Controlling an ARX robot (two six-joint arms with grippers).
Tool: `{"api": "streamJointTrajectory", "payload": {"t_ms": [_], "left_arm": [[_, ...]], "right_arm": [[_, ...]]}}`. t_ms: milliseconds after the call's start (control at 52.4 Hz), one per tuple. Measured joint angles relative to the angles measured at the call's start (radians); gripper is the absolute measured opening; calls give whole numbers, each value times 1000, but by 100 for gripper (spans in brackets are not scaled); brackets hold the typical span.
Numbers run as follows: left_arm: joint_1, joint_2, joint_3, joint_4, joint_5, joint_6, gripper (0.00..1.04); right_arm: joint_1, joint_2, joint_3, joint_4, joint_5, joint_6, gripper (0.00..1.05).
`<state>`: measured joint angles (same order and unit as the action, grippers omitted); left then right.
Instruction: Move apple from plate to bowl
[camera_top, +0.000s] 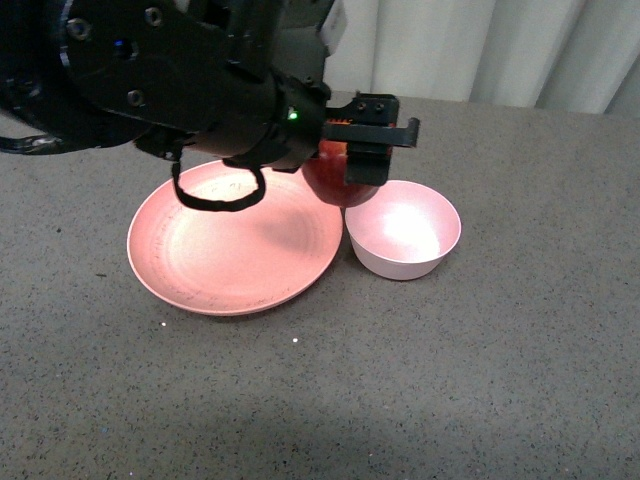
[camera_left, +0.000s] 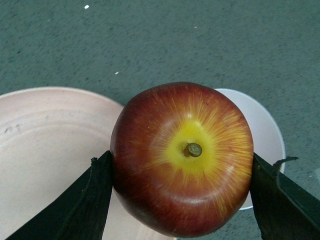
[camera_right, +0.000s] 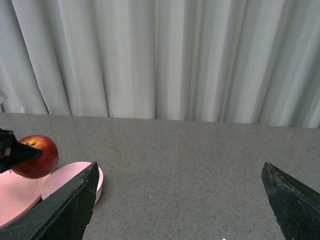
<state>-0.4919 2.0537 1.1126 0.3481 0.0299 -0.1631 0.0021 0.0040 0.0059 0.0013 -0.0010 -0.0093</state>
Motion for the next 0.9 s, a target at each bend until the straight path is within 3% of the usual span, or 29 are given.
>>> {"api": "streamJointTrajectory", "payload": {"t_ms": [420, 897], "left_arm": [[-91, 109, 94, -46, -19, 50, 69], [-117, 196, 177, -53, -64, 86, 69]], "right_arm": [[0, 0, 0, 0, 0, 0, 95], [0, 0, 0, 0, 0, 0, 95]]}}
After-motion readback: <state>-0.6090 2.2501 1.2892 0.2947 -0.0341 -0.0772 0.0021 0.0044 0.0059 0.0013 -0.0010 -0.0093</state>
